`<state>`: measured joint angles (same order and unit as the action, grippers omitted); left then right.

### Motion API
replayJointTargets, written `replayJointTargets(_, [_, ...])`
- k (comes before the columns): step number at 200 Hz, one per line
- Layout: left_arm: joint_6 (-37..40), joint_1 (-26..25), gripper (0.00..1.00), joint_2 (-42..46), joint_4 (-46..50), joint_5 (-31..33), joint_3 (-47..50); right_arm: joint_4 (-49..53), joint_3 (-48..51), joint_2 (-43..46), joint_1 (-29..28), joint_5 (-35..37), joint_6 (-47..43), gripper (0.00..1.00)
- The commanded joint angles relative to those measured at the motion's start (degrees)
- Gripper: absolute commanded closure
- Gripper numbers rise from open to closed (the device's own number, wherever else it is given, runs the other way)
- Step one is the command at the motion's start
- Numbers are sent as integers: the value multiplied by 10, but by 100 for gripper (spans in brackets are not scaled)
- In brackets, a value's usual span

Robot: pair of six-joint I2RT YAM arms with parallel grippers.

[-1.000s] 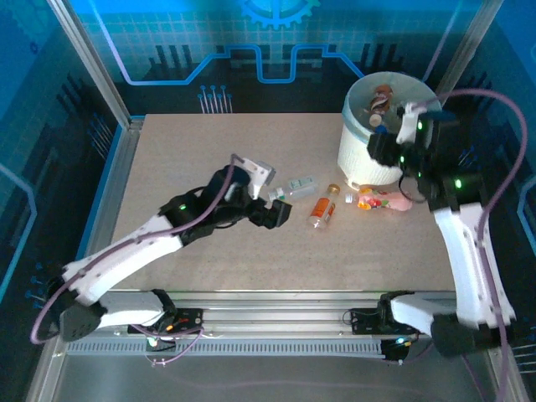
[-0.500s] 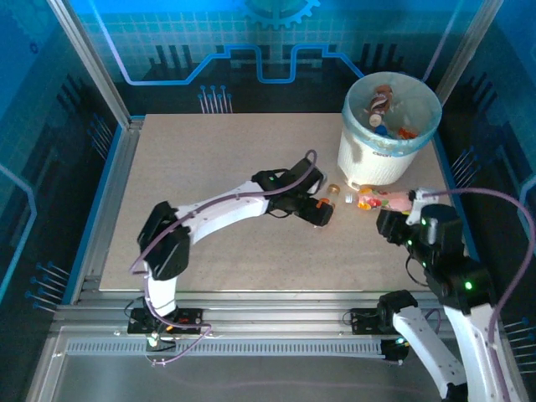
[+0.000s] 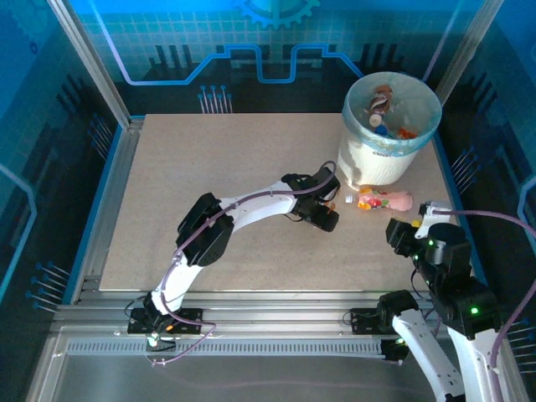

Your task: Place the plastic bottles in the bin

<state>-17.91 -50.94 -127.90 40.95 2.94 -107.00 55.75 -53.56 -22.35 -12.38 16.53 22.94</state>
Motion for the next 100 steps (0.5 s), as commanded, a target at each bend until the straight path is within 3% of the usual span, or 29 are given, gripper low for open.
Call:
replayJointTargets(1, [4, -4, 13, -36, 32, -12, -54, 4, 7, 14, -6, 0, -1, 49])
replayJointTargets(51, [15, -4, 26, -87, 47, -3, -92, 0, 20, 21, -5, 10, -9, 48])
replayJointTargets(100, [26, -3, 42, -60, 30, -2, -61, -3, 22, 22, -5, 6, -7, 48])
